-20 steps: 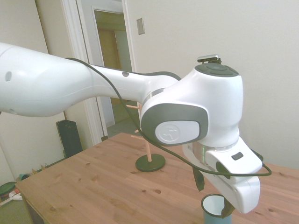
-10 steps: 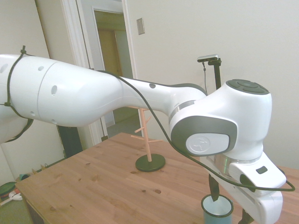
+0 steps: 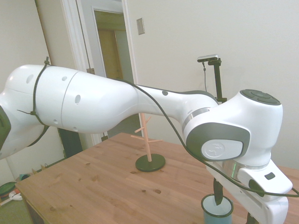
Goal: Hang the mug
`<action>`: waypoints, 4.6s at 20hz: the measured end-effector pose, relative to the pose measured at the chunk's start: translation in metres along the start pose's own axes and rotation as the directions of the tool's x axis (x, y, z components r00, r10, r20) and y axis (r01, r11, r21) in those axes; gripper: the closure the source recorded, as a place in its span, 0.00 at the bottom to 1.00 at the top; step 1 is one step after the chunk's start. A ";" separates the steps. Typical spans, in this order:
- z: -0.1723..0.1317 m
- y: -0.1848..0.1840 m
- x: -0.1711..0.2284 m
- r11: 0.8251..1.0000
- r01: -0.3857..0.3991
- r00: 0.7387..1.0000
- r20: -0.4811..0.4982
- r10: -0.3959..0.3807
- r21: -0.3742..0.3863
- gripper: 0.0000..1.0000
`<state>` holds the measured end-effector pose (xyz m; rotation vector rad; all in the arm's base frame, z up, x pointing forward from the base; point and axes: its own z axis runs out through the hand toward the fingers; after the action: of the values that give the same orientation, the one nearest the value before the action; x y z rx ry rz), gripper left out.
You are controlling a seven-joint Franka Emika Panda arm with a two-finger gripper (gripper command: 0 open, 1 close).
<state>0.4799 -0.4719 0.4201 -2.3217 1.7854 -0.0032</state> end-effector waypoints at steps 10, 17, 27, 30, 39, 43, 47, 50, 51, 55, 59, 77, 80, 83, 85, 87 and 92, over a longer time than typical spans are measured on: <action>0.028 -0.008 -0.001 0.999 0.014 1.000 0.017 -0.013 -0.052 1.00; 0.034 -0.012 -0.001 0.998 0.019 0.999 -0.027 -0.021 -0.064 1.00; 0.046 -0.024 -0.013 0.997 0.043 0.998 -0.050 -0.046 -0.066 1.00; 0.046 -0.022 -0.014 0.997 0.043 0.997 -0.053 -0.047 -0.067 1.00; 0.042 -0.022 -0.016 0.997 0.043 0.997 -0.060 -0.047 -0.060 1.00; 0.043 -0.025 -0.019 0.997 0.050 0.996 -0.072 -0.054 -0.055 1.00; 0.036 -0.024 -0.023 0.998 0.051 0.994 -0.096 -0.054 -0.038 1.00; 0.020 -0.020 -0.031 0.999 0.053 0.990 -0.130 -0.054 -0.008 1.00; 0.013 -0.020 -0.035 0.998 0.057 0.988 -0.143 -0.056 0.003 1.00; -0.014 -0.022 -0.058 0.996 0.088 0.982 -0.171 -0.081 0.033 1.00; -0.050 -0.032 -0.092 0.987 0.151 0.969 -0.207 -0.136 0.056 1.00; -0.209 -0.085 -0.231 0.931 0.337 0.909 -0.306 -0.284 0.139 1.00; -0.218 -0.099 -0.228 0.931 0.341 0.906 -0.311 -0.288 0.132 1.00; -0.221 -0.112 -0.223 0.932 0.341 0.904 -0.314 -0.289 0.124 1.00; -0.222 -0.118 -0.220 0.933 0.339 0.905 -0.311 -0.290 0.118 1.00; -0.224 -0.121 -0.218 0.934 0.338 0.906 -0.307 -0.291 0.112 1.00; -0.210 -0.134 -0.221 0.938 0.334 0.908 -0.298 -0.293 0.094 1.00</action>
<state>0.5223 -0.2629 0.6762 -2.5741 1.4365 -0.5191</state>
